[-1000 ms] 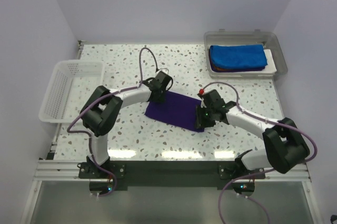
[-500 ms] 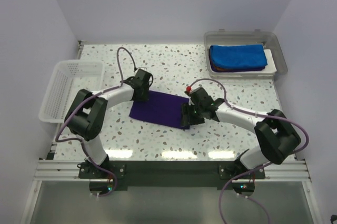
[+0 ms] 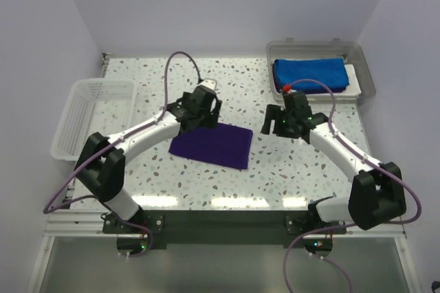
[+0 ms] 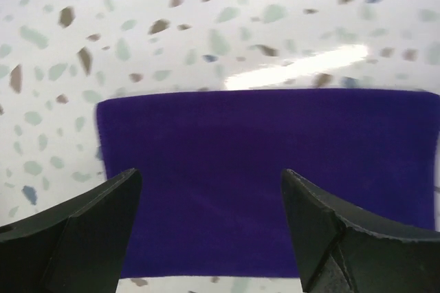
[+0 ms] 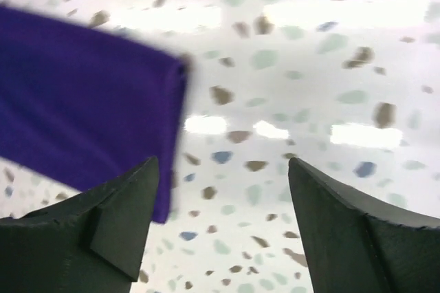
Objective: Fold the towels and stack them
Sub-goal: Fold the towel, then neatly place the folded towel into the bin
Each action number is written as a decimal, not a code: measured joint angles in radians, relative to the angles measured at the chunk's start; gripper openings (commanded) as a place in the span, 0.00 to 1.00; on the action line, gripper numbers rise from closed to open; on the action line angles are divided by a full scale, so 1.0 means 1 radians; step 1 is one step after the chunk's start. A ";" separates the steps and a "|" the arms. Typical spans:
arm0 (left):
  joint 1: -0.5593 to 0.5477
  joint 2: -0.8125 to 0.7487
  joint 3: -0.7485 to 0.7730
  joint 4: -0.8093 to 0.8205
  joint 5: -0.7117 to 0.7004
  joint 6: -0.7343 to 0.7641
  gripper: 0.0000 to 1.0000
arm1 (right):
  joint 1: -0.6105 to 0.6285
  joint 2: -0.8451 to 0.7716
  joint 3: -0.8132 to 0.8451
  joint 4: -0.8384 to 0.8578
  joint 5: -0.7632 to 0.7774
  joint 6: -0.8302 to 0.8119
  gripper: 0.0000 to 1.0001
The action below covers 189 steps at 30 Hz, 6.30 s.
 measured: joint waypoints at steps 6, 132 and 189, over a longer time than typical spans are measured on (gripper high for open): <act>-0.269 0.013 0.100 -0.051 -0.011 -0.029 0.81 | -0.213 -0.013 -0.089 -0.014 -0.046 -0.009 0.99; 0.233 -0.286 -0.368 0.017 0.106 0.011 1.00 | -0.376 0.976 1.508 -0.449 -0.034 -0.469 0.00; 0.235 -0.123 -0.368 0.017 0.117 0.019 1.00 | -0.508 0.931 1.368 -0.188 0.145 -0.740 0.03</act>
